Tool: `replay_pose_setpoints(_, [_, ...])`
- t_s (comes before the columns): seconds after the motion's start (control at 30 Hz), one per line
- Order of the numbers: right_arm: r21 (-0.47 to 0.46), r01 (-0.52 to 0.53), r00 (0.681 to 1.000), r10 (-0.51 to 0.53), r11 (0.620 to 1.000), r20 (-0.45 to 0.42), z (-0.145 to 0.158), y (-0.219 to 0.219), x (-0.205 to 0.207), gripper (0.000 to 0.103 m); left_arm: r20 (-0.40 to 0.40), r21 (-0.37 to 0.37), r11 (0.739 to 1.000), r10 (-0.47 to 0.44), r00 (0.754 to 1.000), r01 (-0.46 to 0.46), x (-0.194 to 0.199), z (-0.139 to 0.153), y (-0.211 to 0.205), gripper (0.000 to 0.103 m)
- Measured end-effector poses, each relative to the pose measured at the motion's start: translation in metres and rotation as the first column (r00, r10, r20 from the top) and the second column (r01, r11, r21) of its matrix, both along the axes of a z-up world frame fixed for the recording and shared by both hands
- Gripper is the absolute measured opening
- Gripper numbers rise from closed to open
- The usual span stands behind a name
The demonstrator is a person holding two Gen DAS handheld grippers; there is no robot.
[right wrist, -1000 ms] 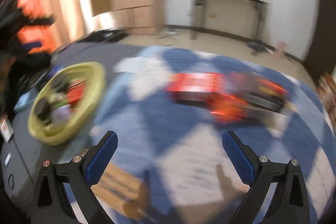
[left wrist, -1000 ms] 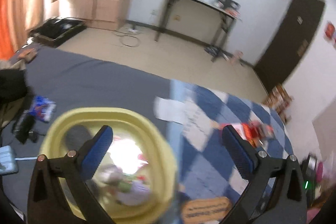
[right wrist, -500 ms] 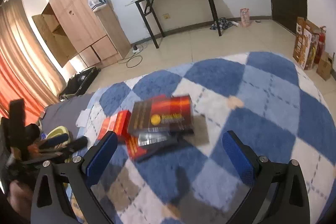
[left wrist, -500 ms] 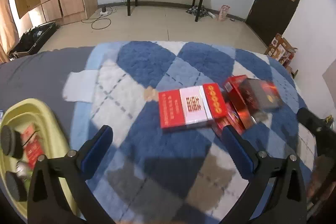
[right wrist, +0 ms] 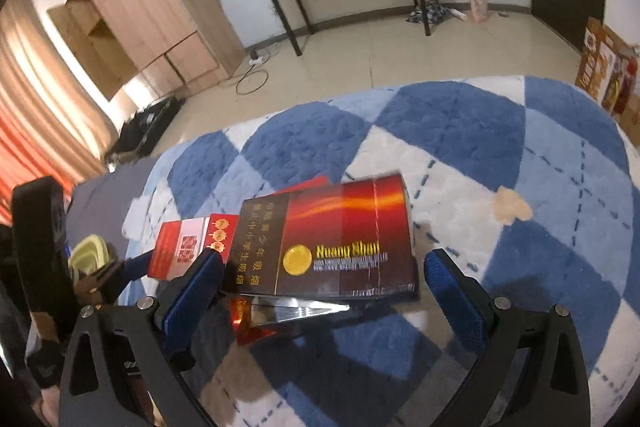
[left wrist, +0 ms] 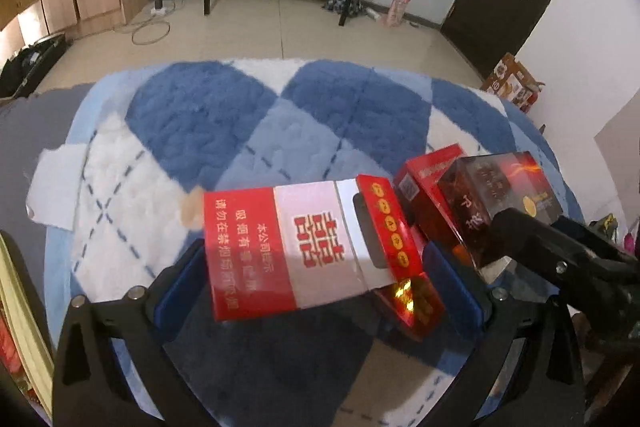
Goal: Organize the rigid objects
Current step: 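Grasp the black Huang Shan box with the right tool while the left tool grasps a red-and-white pack, then drop the Huang Shan box into the yellow tub with the right tool while the left tool drops its pack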
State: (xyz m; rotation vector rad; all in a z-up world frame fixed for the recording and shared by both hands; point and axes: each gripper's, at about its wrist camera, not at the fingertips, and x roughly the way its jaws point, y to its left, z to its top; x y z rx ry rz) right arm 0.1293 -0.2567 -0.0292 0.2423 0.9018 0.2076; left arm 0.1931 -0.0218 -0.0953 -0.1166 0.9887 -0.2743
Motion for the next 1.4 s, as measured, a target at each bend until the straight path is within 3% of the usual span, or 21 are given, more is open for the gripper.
replay_pose_setpoints(0.13, [0.002,-0.018,1.000,0.017,1.000,0.016,-0.004,-0.001,0.003,0.094,0.013,-0.025,0.999,-0.021,1.000,0.021,0.001,0.003,-0.002,0.100])
replay_pose_setpoints(0.3, [-0.035,-0.023,0.999,0.024,0.999,0.024,-0.003,0.000,-0.002,0.095,0.018,-0.048,0.999,-0.019,1.000,0.020,-0.011,0.008,0.007,0.099])
replay_pose_setpoints(0.47, [-0.029,-0.034,0.999,0.035,0.999,0.004,0.006,0.002,0.000,0.099,0.025,-0.018,0.998,-0.063,0.998,0.064,-0.020,0.017,-0.006,0.103])
replay_pose_setpoints(0.63, [-0.046,-0.047,0.998,0.044,0.998,-0.051,0.006,0.006,0.006,0.100,-0.016,-0.007,1.000,-0.024,1.000,0.024,-0.009,0.007,-0.012,0.103])
replay_pose_setpoints(0.8, [-0.052,-0.035,0.996,0.031,0.998,-0.080,0.000,0.008,0.012,0.095,0.004,0.002,1.000,0.025,1.000,-0.025,-0.003,0.002,-0.008,0.102])
replay_pose_setpoints(0.97, [-0.016,-0.019,0.998,0.018,1.000,-0.067,-0.004,0.001,0.008,0.091,0.027,-0.065,0.998,0.027,0.999,-0.026,-0.010,0.008,0.004,0.064])
replay_pose_setpoints(1.03, [-0.002,0.000,0.999,0.000,1.000,-0.045,0.001,-0.006,-0.001,0.090,0.052,-0.056,0.998,0.006,0.999,-0.003,-0.017,0.020,0.003,0.039])
replay_pose_setpoints(1.1, [0.022,0.015,1.000,-0.015,1.000,-0.019,0.009,-0.013,-0.010,0.091,0.075,-0.031,1.000,0.004,0.997,-0.002,-0.023,0.029,0.002,0.034])
replay_pose_setpoints(1.3, [0.010,0.000,1.000,0.001,1.000,-0.020,0.017,-0.018,-0.030,0.091,0.027,-0.052,0.998,0.027,0.999,-0.026,-0.023,0.028,0.013,0.047])
replay_pose_setpoints(1.37, [0.008,-0.012,1.000,0.012,1.000,-0.018,0.017,-0.019,-0.035,0.091,0.034,-0.047,0.998,0.044,0.998,-0.043,-0.028,0.031,0.019,0.071])
replay_pose_setpoints(1.4, [0.010,-0.013,1.000,0.013,1.000,-0.020,0.016,-0.020,-0.036,0.091,0.034,-0.048,0.997,0.054,0.998,-0.052,-0.029,0.030,0.021,0.093])
